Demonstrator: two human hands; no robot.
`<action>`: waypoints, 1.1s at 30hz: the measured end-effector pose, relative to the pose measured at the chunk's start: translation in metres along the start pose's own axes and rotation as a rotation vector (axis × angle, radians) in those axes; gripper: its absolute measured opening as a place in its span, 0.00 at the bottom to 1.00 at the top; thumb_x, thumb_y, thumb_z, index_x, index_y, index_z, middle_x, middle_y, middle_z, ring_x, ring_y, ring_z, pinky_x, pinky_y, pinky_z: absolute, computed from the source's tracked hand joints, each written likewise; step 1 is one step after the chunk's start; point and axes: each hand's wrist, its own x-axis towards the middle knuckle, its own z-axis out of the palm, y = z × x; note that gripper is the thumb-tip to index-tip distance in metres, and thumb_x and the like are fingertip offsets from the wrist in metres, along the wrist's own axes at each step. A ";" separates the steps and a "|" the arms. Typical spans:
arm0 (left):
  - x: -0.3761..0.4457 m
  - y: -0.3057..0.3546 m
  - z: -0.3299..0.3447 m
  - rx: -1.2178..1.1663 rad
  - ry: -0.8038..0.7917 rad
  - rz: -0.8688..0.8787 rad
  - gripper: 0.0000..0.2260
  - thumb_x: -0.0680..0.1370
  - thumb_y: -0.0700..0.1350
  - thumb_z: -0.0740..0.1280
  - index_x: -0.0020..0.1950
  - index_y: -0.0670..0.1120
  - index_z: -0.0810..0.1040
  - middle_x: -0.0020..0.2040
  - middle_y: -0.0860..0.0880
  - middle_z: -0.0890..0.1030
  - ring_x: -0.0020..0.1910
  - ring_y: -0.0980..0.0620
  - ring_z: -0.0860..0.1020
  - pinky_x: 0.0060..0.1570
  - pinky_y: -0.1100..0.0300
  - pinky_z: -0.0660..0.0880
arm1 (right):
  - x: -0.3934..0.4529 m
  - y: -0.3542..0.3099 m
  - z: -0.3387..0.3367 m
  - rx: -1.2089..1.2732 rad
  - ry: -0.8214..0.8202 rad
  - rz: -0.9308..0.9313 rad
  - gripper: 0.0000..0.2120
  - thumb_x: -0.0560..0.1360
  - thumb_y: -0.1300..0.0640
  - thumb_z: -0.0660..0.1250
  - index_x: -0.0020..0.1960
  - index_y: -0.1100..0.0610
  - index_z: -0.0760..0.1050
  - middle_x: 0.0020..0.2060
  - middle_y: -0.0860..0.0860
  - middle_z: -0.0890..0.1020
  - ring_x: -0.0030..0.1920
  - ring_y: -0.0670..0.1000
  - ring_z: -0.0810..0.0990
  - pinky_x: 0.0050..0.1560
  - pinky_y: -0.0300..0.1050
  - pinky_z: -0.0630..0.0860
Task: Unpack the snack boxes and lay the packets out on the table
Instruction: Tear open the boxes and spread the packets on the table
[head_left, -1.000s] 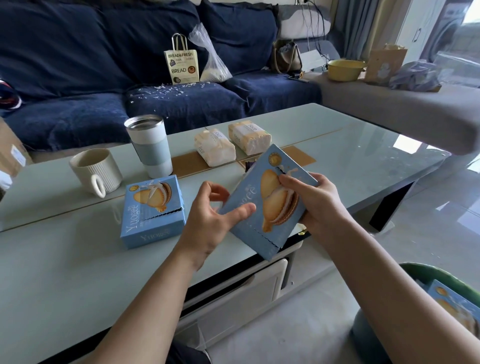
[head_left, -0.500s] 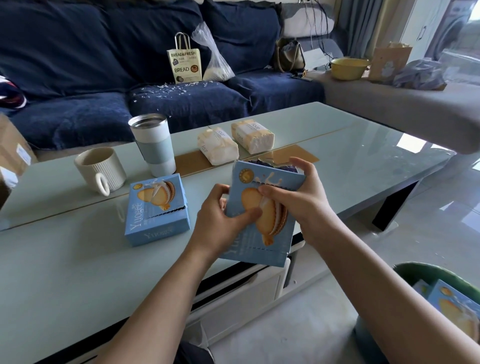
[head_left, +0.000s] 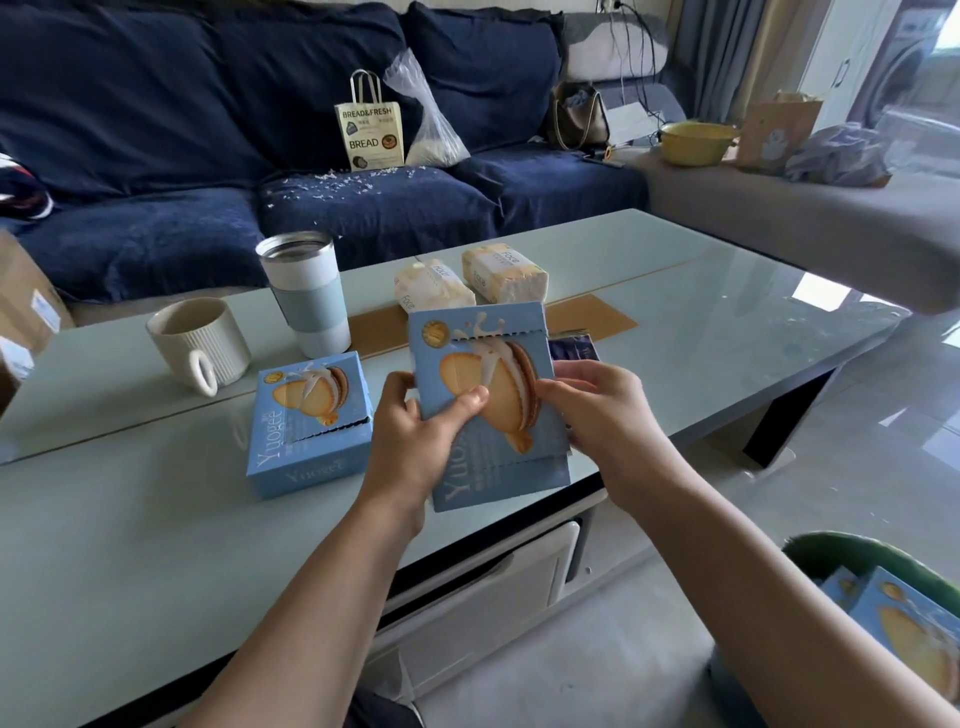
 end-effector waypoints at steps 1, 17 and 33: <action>0.001 -0.001 -0.001 -0.006 0.014 0.008 0.18 0.70 0.44 0.77 0.56 0.45 0.74 0.44 0.49 0.85 0.37 0.54 0.84 0.37 0.61 0.80 | -0.001 -0.001 -0.002 -0.007 0.004 0.010 0.06 0.74 0.62 0.70 0.50 0.57 0.82 0.45 0.56 0.86 0.39 0.51 0.84 0.48 0.53 0.83; 0.009 -0.010 -0.004 -0.025 0.080 0.008 0.22 0.69 0.48 0.77 0.58 0.45 0.74 0.47 0.49 0.84 0.44 0.52 0.84 0.44 0.57 0.80 | -0.012 0.000 0.006 -0.410 0.077 -0.227 0.09 0.75 0.60 0.70 0.52 0.51 0.75 0.46 0.45 0.79 0.47 0.45 0.79 0.34 0.33 0.70; 0.006 -0.010 -0.002 0.120 0.032 0.084 0.24 0.69 0.51 0.76 0.60 0.45 0.72 0.50 0.50 0.82 0.45 0.56 0.82 0.38 0.63 0.78 | -0.006 -0.009 0.000 -0.303 0.182 -0.211 0.12 0.73 0.52 0.73 0.55 0.52 0.78 0.43 0.45 0.81 0.47 0.48 0.81 0.44 0.44 0.79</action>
